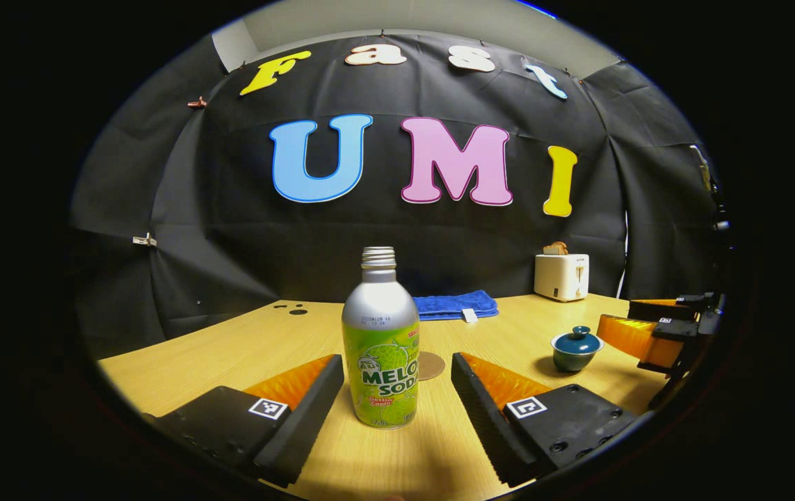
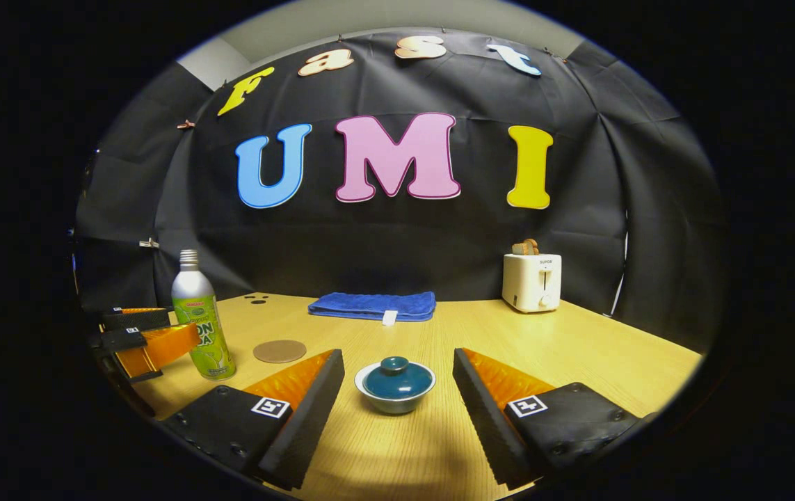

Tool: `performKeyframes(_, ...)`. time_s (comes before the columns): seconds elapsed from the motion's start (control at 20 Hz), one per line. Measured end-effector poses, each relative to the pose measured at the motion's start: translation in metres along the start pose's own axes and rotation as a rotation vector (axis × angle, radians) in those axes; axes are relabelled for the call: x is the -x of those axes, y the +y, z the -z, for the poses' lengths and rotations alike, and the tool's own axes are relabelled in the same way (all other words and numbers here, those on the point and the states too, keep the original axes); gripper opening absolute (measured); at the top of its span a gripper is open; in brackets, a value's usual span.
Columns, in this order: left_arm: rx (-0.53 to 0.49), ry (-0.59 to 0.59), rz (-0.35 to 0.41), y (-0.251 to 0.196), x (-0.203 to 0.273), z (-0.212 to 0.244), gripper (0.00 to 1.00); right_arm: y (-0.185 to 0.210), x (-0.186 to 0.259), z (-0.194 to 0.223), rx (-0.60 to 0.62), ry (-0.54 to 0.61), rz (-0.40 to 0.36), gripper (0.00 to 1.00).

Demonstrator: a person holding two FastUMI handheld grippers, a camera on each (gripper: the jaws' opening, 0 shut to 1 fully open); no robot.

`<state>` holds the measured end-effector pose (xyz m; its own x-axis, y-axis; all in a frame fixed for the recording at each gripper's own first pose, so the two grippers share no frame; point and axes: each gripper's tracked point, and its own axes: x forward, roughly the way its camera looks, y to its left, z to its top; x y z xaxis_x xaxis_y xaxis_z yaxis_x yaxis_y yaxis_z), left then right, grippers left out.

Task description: Open the teacup lid with one hand, grasp the water bottle and pour water into the teacup with the other hand; after pouring, place the water bottle on the coaster and then close the teacup lid.

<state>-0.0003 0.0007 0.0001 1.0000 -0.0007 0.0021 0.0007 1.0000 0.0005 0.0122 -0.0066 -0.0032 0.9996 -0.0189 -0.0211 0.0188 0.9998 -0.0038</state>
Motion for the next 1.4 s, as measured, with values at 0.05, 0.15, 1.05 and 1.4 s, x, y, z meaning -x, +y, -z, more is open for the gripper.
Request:
performKeyframes(0.05, 0.000, 0.000, 0.000, 0.000, 0.000, -0.001, 0.98, 0.001, -0.003, 0.003, 0.001, 0.014, -0.003, 0.98)
performKeyframes(0.15, 0.000, -0.001, 0.000, 0.000, 0.000, -0.001, 0.98, 0.002, -0.005, 0.004, 0.008, 0.027, -0.009, 0.98)
performKeyframes(1.05, 0.000, -0.002, -0.001, 0.000, 0.000, -0.001, 0.98, 0.008, -0.062, 0.031, 0.144, 0.218, -0.056, 0.71)
performKeyframes(1.4, 0.001, -0.001, -0.001, 0.000, 0.000, -0.001, 0.98, 0.012, -0.067, 0.031, 0.152, 0.233, -0.071, 0.50)
